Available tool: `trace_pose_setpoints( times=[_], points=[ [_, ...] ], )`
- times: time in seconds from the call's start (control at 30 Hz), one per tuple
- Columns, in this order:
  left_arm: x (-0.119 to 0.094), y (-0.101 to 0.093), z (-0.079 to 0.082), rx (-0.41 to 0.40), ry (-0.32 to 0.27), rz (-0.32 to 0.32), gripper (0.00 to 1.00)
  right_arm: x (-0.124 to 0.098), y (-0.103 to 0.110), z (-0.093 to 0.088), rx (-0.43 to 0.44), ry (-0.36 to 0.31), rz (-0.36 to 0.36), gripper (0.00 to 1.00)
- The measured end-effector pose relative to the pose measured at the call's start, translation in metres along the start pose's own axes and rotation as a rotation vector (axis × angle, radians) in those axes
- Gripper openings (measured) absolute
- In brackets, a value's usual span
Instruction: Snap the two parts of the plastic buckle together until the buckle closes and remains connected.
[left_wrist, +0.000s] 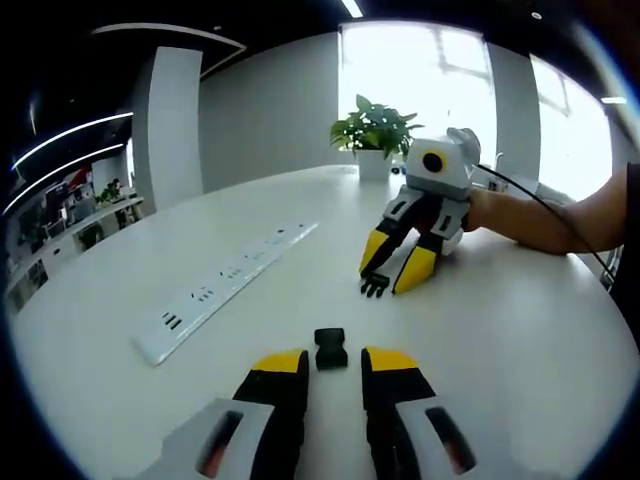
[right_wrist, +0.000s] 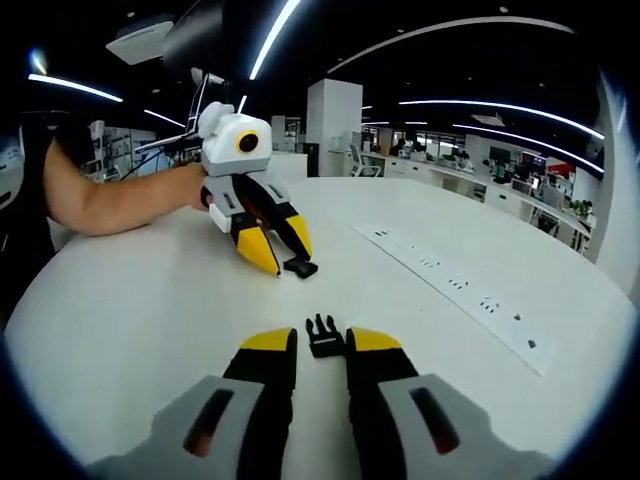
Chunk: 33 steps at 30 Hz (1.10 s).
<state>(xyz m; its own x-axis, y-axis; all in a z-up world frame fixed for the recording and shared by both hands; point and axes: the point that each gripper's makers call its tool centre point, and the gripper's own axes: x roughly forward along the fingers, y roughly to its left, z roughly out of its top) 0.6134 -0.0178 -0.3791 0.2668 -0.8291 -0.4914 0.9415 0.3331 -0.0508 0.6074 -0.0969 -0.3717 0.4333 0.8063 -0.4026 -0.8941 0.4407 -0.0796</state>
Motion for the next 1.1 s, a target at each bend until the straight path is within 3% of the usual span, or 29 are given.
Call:
trace_pose_setpoints(
  times=[0.33, 0.67, 1.1],
  points=[
    [-0.0005, 0.0034, 0.0002, -0.004, -0.004, 0.011, 0.17, 0.0006, 0.0039, 0.0001, 0.008, 0.002, 0.019, 0.13],
    [0.0011, 0.0022, 0.0017, -0.003, -0.007, 0.005, 0.17, -0.0001, 0.0026, 0.0001, 0.026, 0.004, 0.003, 0.2],
    [0.0024, 0.0049, 0.0023, -0.008, -0.01, 0.02, 0.13, 0.0009, 0.0041, -0.0001, 0.031, 0.003, 0.0, 0.18]
  ],
)
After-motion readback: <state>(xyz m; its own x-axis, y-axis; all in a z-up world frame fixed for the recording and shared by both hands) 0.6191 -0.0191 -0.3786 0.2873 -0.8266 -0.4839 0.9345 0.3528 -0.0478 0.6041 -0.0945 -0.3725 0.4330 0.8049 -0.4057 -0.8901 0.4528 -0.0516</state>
